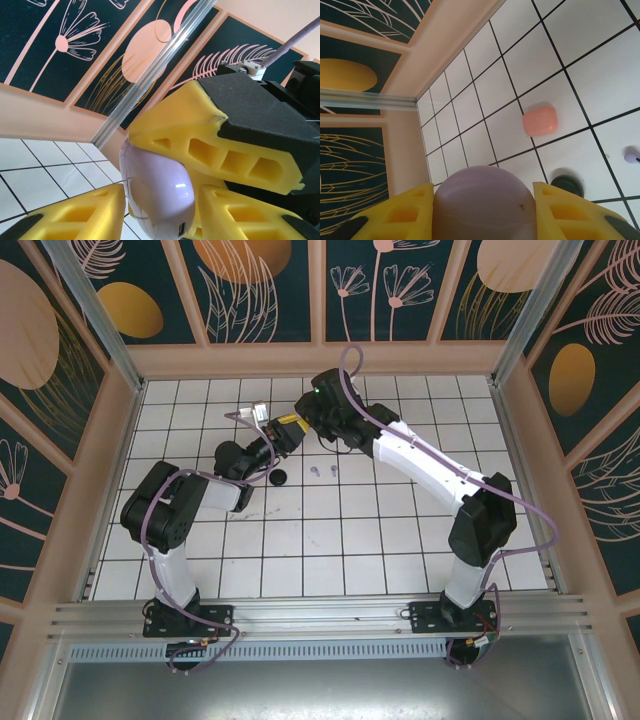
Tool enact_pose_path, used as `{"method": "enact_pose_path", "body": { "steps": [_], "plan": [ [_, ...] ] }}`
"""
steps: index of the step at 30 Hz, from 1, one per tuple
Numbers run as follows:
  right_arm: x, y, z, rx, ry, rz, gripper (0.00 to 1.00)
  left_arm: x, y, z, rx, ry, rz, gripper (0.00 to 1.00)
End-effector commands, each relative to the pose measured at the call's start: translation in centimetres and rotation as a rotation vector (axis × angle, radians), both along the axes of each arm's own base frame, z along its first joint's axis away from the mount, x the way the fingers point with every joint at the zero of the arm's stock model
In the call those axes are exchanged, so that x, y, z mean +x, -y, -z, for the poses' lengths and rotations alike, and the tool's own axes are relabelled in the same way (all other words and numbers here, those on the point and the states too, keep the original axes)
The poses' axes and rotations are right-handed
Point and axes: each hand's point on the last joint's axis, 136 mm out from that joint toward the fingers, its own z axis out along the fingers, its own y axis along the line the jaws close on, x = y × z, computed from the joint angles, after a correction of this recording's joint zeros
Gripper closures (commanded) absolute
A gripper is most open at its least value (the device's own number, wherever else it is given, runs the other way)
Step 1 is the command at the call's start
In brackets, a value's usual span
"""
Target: Insert wireless bluetooth earbuds into charging case
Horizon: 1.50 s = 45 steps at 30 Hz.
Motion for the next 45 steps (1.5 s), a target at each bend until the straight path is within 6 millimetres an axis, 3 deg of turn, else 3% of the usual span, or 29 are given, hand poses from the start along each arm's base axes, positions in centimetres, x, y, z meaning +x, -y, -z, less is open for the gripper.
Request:
{"method": "enact_pose_path", "body": {
  "steps": [1, 15, 17, 21, 24, 28, 33, 35, 38, 41, 45],
  "plan": [
    [-0.1, -0.7, -2.7, 0.061, 0.049, -0.003, 0.83, -0.5, -0.1, -2.4, -0.058, 0.104, 0.000, 0.59],
    [-1.3, -1.3, -3.2, 0.084, 0.052, -0.026, 0.83, -0.5, -0.3, -3.1, -0.078, 0.122, -0.006, 0.93],
    [-1.3, -1.3, -3.4, 0.091, 0.059, -0.029, 0.77, -0.5, -0.3, -3.2, -0.083, 0.123, -0.003, 1.00],
    [-0.4, -0.2, -5.6, 0.090, 0.121, -0.013, 0.38, -0.7, -0.4, -3.3, -0.095, 0.117, 0.003, 1.00],
    [0.3, 2.2, -8.2, 0.081, 0.195, 0.007, 0.28, -0.9, -0.2, -3.1, -0.084, 0.106, 0.015, 1.00],
    [-0.3, 5.5, -10.4, 0.023, 0.288, -0.020, 0.26, -1.2, 0.3, -2.8, -0.032, 0.091, 0.043, 1.00],
    [-1.7, 8.3, -10.0, -0.100, 0.447, -0.249, 0.26, -1.8, 1.6, -2.3, 0.094, 0.075, 0.116, 1.00],
    [-3.5, 7.9, -9.7, -0.157, 0.542, -0.389, 0.27, -2.2, 2.1, -2.1, 0.156, 0.073, 0.150, 1.00],
    [-4.9, 9.4, -8.9, -0.249, 0.664, -0.491, 0.27, -2.9, 2.8, -2.1, 0.220, 0.077, 0.213, 1.00],
    [-6.0, 9.9, -8.2, -0.244, 0.716, -0.567, 0.27, -3.4, 3.3, -2.0, 0.243, 0.071, 0.268, 1.00],
    [-6.8, 8.9, -7.5, -0.197, 0.732, -0.649, 0.27, -4.3, 3.3, -3.6, 0.239, 0.104, 0.301, 1.00]
  ]
}}
